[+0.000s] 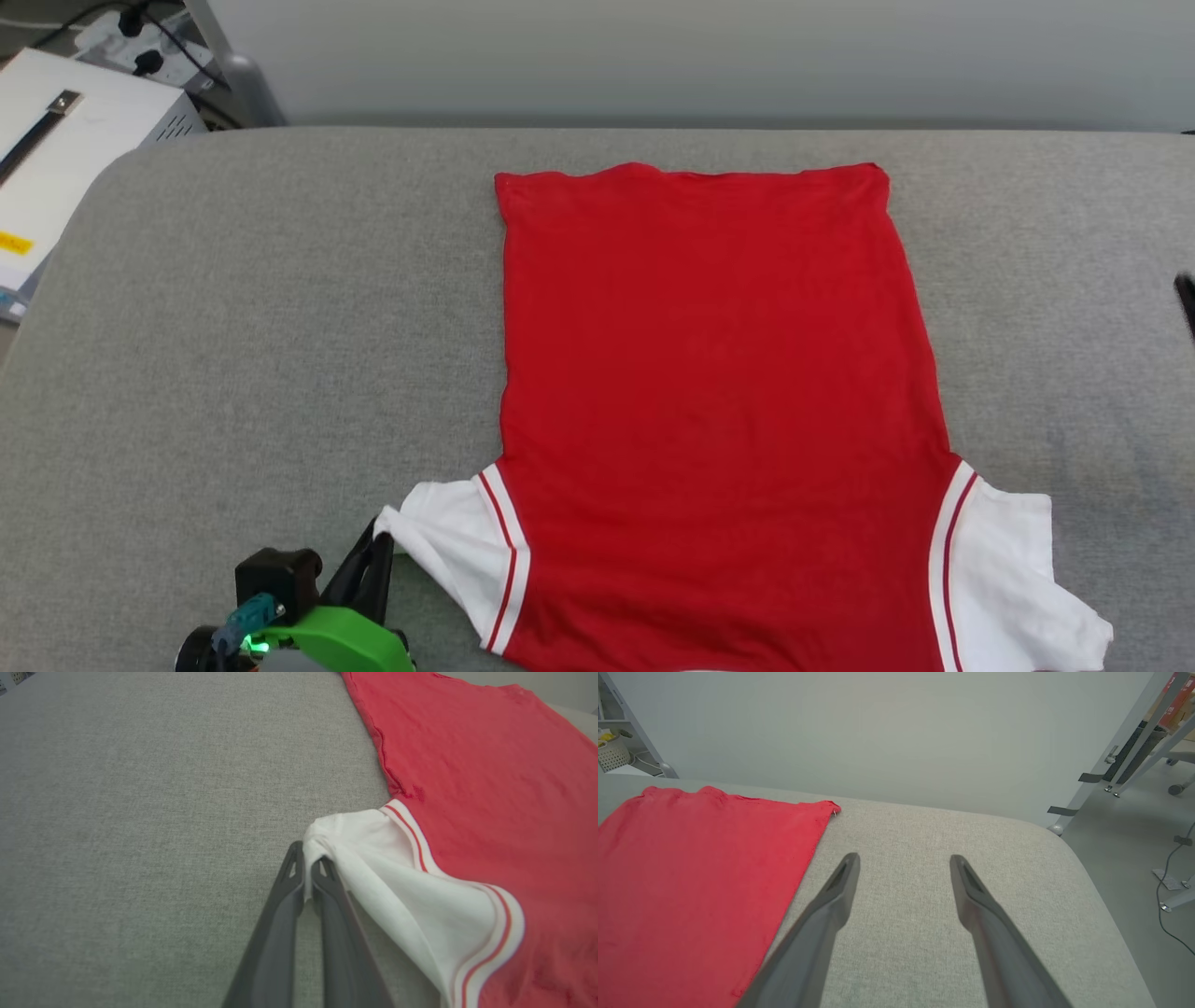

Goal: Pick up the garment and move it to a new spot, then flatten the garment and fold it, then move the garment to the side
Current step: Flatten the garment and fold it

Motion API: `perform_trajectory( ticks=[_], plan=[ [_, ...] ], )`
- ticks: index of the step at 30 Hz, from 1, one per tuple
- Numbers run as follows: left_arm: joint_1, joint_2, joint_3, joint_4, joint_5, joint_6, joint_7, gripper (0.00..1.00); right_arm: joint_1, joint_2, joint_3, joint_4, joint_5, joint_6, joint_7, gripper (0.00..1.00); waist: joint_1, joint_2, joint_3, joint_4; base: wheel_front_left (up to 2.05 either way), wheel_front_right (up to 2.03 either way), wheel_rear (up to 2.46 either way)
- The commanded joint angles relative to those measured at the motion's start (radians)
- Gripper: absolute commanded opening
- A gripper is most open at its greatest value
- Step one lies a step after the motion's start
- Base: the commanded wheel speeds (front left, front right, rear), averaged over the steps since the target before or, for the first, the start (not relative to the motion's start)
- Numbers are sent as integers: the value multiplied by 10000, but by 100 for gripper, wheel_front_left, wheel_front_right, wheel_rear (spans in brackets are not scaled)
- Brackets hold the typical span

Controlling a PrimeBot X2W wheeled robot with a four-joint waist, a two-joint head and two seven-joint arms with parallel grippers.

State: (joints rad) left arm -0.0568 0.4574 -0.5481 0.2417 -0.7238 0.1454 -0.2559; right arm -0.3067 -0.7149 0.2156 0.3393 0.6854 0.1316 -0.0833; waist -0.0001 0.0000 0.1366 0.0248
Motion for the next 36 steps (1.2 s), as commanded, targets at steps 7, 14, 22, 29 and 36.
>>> perform_trajectory(
  ticks=[7, 14, 22, 29, 36],
  plan=[
    [-870, -424, 187, -855, 851, 101, -59, 0, -3377, -15, -507, -1158, -569, -9, 2458, 100, 1, 0, 1959, 1240, 0, 0, 0],
    [-1512, -1216, 262, -1533, 1679, -147, -59, 0, -7423, 299, 1062, 752, -405, -9, 7886, 100, 1, 0, 3480, 2180, 0, 0, 0],
    [-1884, -1830, 523, -1665, 2173, -479, -59, 0, -9065, 521, 1460, 2507, -657, -9, 10790, 100, 1, 0, 4438, 2674, 0, 0, 0],
    [-2031, -2247, 806, -1570, 2610, -728, -59, 0, -8684, 814, 1630, 3351, -936, -9, 11015, 100, 1, 0, 4856, 2804, 0, 0, 0],
    [-1991, -2441, 1133, -1349, 2878, -971, -59, 0, -8030, 675, 1829, 3215, -557, -9, 10791, 0, 1, 0, 4648, 2664, 0, 0, 0]
  ],
)
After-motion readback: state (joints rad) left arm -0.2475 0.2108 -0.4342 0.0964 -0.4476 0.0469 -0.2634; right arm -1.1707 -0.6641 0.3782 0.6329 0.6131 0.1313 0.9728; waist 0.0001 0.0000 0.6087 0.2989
